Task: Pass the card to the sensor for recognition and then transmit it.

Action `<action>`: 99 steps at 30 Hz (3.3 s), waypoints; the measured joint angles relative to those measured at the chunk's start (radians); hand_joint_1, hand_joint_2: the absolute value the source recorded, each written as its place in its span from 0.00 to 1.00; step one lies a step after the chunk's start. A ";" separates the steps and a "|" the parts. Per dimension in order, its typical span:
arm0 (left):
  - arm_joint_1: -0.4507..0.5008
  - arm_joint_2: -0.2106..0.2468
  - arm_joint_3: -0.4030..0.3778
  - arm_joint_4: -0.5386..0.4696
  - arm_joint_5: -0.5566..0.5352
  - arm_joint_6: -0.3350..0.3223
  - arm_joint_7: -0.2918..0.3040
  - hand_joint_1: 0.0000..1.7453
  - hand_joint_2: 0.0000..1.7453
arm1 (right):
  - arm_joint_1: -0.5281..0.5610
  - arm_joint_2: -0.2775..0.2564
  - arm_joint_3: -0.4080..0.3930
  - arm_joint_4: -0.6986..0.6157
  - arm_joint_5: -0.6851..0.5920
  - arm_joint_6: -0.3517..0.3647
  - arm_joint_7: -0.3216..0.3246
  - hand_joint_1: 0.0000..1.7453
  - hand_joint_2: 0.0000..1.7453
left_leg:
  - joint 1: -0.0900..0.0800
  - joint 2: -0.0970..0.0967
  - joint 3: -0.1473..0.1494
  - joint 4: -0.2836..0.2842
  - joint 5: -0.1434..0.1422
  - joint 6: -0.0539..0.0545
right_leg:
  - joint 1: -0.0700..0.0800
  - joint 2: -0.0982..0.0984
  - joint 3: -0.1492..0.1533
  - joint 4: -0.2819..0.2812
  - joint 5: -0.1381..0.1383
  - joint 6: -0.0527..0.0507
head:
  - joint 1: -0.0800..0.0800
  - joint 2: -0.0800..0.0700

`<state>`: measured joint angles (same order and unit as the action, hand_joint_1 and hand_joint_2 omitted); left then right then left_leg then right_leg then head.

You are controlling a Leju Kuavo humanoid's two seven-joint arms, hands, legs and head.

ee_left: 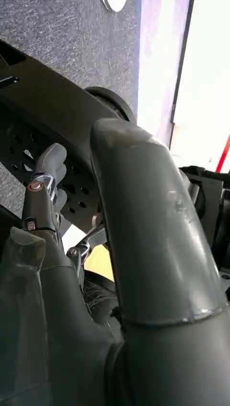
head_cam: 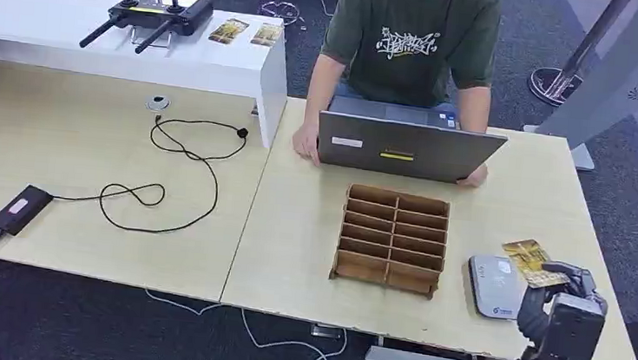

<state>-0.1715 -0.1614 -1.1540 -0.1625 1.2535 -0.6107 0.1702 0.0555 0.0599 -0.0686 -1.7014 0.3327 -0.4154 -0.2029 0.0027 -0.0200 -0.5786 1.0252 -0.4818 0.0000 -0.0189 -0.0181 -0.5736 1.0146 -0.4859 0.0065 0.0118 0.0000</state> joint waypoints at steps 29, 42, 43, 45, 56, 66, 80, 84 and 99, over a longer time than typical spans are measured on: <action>-0.007 -0.001 -0.018 0.000 -0.016 0.000 0.001 0.00 0.00 | -0.148 0.015 -0.006 0.095 -0.088 0.002 -0.060 0.99 1.00 | 0.000 0.000 0.000 0.000 0.000 0.000 | 0.000 0.000 0.000 0.001 0.000 0.000 | 0.000 0.000; -0.015 -0.004 -0.031 0.000 -0.023 0.000 0.025 0.00 0.00 | -0.369 0.015 0.045 0.285 -0.141 0.001 -0.066 1.00 1.00 | 0.000 -0.001 0.000 0.000 0.001 -0.001 | 0.000 0.000 0.000 0.002 0.000 0.000 | 0.000 0.000; -0.016 -0.006 -0.031 0.000 -0.024 0.000 0.028 0.00 0.00 | -0.387 0.015 0.051 0.303 -0.143 0.001 -0.066 1.00 1.00 | 0.000 -0.001 0.000 0.000 0.001 -0.001 | 0.000 0.000 0.000 0.002 0.000 0.000 | 0.000 0.000; -0.019 -0.006 -0.033 0.000 -0.029 0.000 0.032 0.00 0.00 | -0.425 0.015 0.061 0.342 -0.147 -0.003 -0.066 1.00 1.00 | 0.000 -0.001 0.000 0.000 0.002 -0.002 | 0.000 0.000 0.000 0.002 0.001 0.000 | 0.000 0.000; -0.025 -0.007 -0.035 0.000 -0.043 0.000 0.049 0.00 0.00 | -0.633 0.015 0.135 0.588 -0.175 -0.017 -0.060 1.00 1.00 | 0.000 -0.001 0.000 0.000 0.002 -0.002 | 0.000 0.000 0.000 0.003 0.001 -0.001 | 0.000 0.000; -0.036 -0.002 -0.059 0.000 -0.061 0.003 0.063 0.00 0.00 | -0.789 0.023 0.193 0.798 -0.163 -0.034 -0.032 1.00 1.00 | 0.000 -0.002 0.000 0.000 0.003 -0.002 | 0.000 -0.001 0.000 0.003 0.001 -0.001 | 0.000 0.000; -0.044 -0.001 -0.088 0.000 -0.079 0.003 0.063 0.00 0.00 | -0.928 0.039 0.235 1.023 -0.076 -0.074 0.056 1.00 1.00 | 0.000 -0.002 0.000 0.000 0.003 -0.002 | 0.000 -0.001 0.000 0.003 0.001 0.000 | 0.000 0.000; -0.046 -0.001 -0.100 0.000 -0.079 0.003 0.063 0.00 0.00 | -0.948 0.040 0.236 1.067 -0.065 -0.075 0.073 0.99 1.00 | 0.000 -0.002 0.000 0.000 0.003 -0.002 | 0.000 -0.001 0.000 0.003 0.001 0.000 | 0.000 0.000; -0.049 -0.001 -0.103 0.000 -0.087 0.003 0.063 0.00 0.00 | -0.973 0.040 0.235 1.134 -0.059 -0.076 0.074 0.98 1.00 | 0.001 -0.002 0.000 0.000 0.003 -0.002 | 0.000 -0.001 0.000 0.003 0.001 0.000 | 0.000 0.000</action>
<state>-0.2205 -0.1625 -1.2573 -0.1625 1.1669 -0.6081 0.2331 -0.9174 0.0999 0.1667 -0.5676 0.2739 -0.4913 -0.1289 0.0033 -0.0222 -0.5783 1.0253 -0.4788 -0.0024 -0.0186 -0.0189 -0.5735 1.0176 -0.4845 0.0061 0.0118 0.0000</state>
